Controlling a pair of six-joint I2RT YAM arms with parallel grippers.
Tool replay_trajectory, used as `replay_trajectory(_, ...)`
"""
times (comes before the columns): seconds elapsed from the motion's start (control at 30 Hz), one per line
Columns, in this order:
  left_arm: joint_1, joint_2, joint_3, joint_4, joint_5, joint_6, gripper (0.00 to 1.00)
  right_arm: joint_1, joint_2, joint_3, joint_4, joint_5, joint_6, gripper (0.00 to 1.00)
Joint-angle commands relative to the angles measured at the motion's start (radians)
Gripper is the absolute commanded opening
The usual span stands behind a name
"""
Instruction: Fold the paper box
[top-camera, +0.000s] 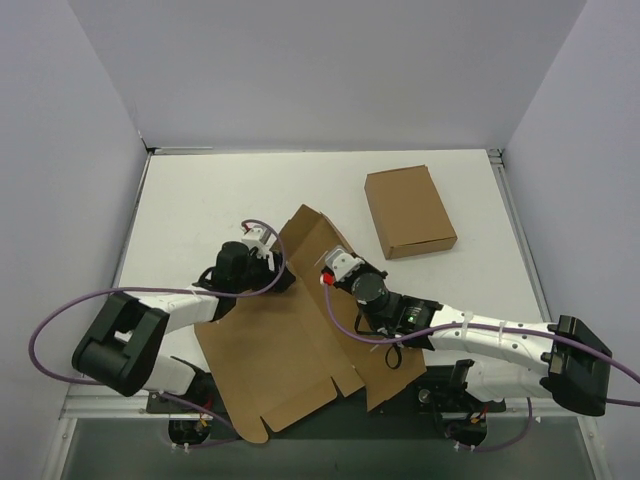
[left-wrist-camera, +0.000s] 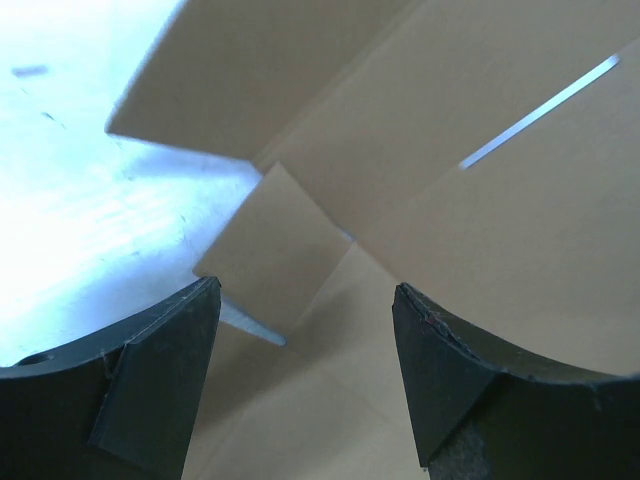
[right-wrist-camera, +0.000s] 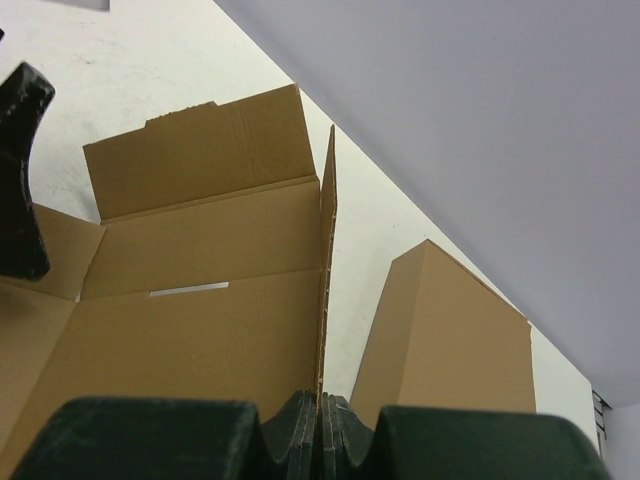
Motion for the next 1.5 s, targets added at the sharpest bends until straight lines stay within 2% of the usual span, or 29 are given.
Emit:
replay_trajectory(0.0,0.004,0.058,0.060,0.045,0.054,0.083,0.79,-0.007,-0.032,0.023,-0.014,-0.013,-0.021,0.00)
replay_trajectory(0.13,-0.004,0.059,0.054,0.049,0.014,0.108,0.79,-0.013,-0.045,0.031,-0.021,-0.020,-0.028,0.00)
replay_trajectory(0.23,-0.027,0.049,0.049,0.026,-0.083,0.128,0.79,-0.014,-0.045,0.036,-0.025,-0.023,-0.037,0.00)
replay_trajectory(0.4,-0.028,0.068,0.055,0.019,-0.152,0.128,0.80,-0.014,-0.032,0.049,-0.037,-0.028,-0.042,0.00)
replay_trajectory(0.53,-0.031,0.105,0.069,0.074,-0.094,0.137,0.80,-0.014,-0.025,0.056,-0.044,-0.031,-0.039,0.00)
replay_trajectory(0.73,-0.062,0.124,0.044,0.170,0.000,0.143,0.59,-0.018,-0.006,0.069,-0.041,-0.028,-0.056,0.00)
replay_trajectory(0.9,-0.117,0.072,-0.015,0.217,-0.069,0.143,0.49,-0.023,0.015,0.091,-0.028,-0.029,-0.091,0.00)
replay_trajectory(1.1,-0.186,0.067,-0.051,0.276,-0.080,0.149,0.42,-0.026,0.061,0.134,0.007,-0.060,-0.134,0.00)
replay_trajectory(1.3,-0.240,0.084,-0.077,0.321,-0.146,0.129,0.24,-0.021,0.150,0.195,0.094,-0.098,-0.192,0.00)
replay_trajectory(1.33,-0.241,0.082,-0.078,0.321,-0.178,0.125,0.19,-0.021,0.164,0.200,0.114,-0.103,-0.205,0.00)
replay_trajectory(1.4,-0.243,0.076,-0.086,0.324,-0.206,0.112,0.14,-0.015,0.211,0.215,0.172,-0.106,-0.234,0.00)
replay_trajectory(1.47,-0.245,0.068,-0.098,0.326,-0.291,0.091,0.11,-0.001,0.241,0.221,0.228,-0.088,-0.287,0.00)
